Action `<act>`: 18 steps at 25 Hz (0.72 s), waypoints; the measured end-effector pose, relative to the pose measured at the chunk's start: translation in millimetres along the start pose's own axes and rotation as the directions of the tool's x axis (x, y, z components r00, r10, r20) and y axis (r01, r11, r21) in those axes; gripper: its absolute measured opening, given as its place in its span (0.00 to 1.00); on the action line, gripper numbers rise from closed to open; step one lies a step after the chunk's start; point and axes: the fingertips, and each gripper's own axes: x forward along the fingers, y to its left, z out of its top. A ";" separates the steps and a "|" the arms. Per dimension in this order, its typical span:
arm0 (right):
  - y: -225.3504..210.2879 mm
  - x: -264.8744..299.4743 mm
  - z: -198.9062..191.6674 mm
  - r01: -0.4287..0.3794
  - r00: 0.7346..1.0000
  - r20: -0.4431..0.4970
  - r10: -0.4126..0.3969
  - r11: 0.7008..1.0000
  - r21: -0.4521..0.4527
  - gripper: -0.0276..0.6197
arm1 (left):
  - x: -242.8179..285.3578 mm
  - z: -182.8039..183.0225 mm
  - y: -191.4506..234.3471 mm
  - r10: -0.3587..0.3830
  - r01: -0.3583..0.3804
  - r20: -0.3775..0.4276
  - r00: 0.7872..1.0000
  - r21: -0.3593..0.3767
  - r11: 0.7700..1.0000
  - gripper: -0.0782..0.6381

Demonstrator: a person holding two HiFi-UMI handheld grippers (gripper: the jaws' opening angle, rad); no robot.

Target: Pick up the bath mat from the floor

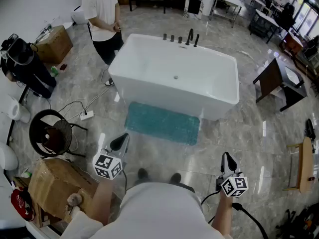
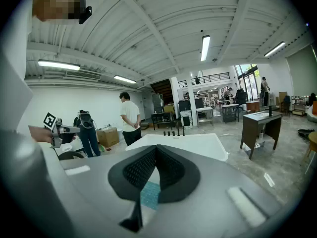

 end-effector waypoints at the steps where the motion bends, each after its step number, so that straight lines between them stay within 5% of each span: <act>1: 0.5 0.9 -1.0 0.002 1.000 0.000 -0.002 1.000 0.002 0.05 | -0.3 -1.0 0.4 0.002 -0.002 -0.002 1.000 -0.001 1.000 0.11; 18: 43.0 11.4 -8.1 0.018 1.000 -0.002 -0.018 1.000 0.014 0.05 | -15.8 -14.4 27.3 -0.023 0.023 -0.017 1.000 -0.003 1.000 0.11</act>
